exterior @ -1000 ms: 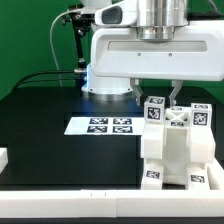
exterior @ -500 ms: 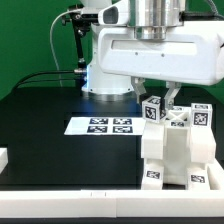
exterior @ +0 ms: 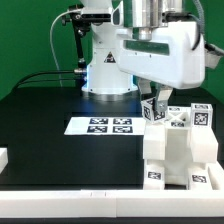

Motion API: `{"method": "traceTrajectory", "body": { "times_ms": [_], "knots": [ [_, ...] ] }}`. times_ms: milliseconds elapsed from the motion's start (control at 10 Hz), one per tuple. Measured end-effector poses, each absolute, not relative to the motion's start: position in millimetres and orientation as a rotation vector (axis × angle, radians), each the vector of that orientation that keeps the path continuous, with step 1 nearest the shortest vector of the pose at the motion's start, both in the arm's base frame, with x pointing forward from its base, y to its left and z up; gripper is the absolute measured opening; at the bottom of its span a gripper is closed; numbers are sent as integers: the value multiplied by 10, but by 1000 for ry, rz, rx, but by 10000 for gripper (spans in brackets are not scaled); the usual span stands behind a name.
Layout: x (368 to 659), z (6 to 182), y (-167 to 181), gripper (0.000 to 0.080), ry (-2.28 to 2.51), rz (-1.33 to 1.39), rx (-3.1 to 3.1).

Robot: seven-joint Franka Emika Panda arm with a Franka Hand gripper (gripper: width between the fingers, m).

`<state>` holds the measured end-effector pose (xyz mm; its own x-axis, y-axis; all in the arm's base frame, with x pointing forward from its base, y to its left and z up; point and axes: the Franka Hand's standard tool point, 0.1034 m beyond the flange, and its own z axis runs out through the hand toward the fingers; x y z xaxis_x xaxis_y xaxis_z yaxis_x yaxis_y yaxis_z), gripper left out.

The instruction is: Assemble chair

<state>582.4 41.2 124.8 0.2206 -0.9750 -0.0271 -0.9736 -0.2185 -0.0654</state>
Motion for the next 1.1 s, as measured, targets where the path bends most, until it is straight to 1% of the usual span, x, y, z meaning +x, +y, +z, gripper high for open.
{"method": "traceTrajectory", "body": {
  "times_ms": [200, 300, 400, 500, 600, 800, 1100],
  "knots": [
    [5824, 1246, 417, 282, 1968, -22, -2352],
    [5823, 1243, 419, 379, 1961, -22, -2358],
    [5823, 1243, 422, 545, 1942, -23, -2375],
    [5834, 1252, 440, 545, 1791, -31, -2489],
    [5853, 1267, 455, 631, 1671, -40, -2568],
    [5833, 1243, 431, 646, 1288, -54, -2772],
    [5800, 1213, 407, 649, 1028, -72, -2888]
  ]
}}
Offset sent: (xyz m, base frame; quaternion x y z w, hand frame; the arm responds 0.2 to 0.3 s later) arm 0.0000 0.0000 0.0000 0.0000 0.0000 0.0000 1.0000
